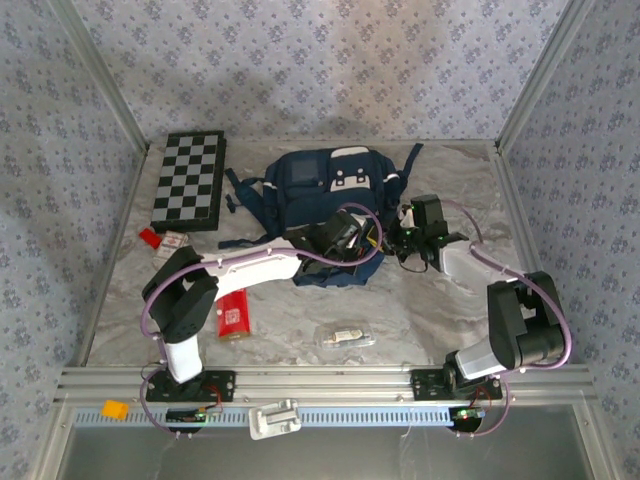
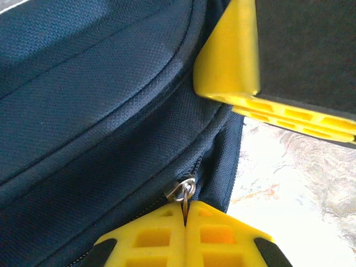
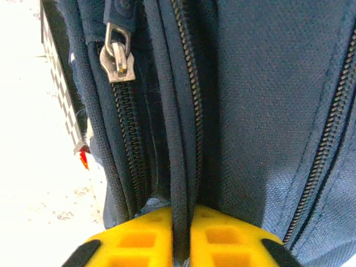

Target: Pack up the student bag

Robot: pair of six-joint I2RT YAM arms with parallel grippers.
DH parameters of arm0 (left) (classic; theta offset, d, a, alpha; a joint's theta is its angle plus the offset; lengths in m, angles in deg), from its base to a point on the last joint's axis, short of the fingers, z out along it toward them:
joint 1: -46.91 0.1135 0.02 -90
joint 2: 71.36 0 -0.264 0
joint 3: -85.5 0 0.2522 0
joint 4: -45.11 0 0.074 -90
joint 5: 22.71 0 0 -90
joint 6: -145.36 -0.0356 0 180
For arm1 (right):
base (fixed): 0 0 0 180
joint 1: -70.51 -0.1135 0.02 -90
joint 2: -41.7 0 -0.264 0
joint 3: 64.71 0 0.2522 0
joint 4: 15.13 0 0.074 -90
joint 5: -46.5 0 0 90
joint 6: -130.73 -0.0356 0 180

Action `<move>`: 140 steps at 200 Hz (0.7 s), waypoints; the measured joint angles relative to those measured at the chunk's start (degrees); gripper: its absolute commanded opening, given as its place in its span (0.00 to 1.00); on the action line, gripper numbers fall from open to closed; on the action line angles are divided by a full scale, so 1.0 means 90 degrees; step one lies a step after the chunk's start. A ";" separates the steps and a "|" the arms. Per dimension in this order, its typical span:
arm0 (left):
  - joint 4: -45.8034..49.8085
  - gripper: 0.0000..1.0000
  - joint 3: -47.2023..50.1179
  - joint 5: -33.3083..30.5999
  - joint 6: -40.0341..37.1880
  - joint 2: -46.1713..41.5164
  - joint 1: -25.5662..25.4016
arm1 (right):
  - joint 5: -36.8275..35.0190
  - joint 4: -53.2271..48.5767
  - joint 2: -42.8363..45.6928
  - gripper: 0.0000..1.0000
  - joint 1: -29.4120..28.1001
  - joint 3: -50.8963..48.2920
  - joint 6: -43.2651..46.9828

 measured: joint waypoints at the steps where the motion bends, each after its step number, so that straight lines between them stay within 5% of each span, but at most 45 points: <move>1: 0.0002 0.00 0.0000 0.0000 0.0000 0.0000 0.0000 | -0.0002 0.0000 0.0000 0.05 0.0000 0.0000 -0.0002; 78: 0.0228 0.00 0.0505 -0.0233 -0.0311 -0.0639 0.0141 | 0.0690 -0.0920 0.0095 0.00 0.0950 0.0566 0.0578; 140: 0.0255 0.00 0.1365 -0.0032 -0.0726 -0.1219 0.1066 | 0.1105 -0.1659 -0.0126 0.00 0.1406 0.1668 0.1025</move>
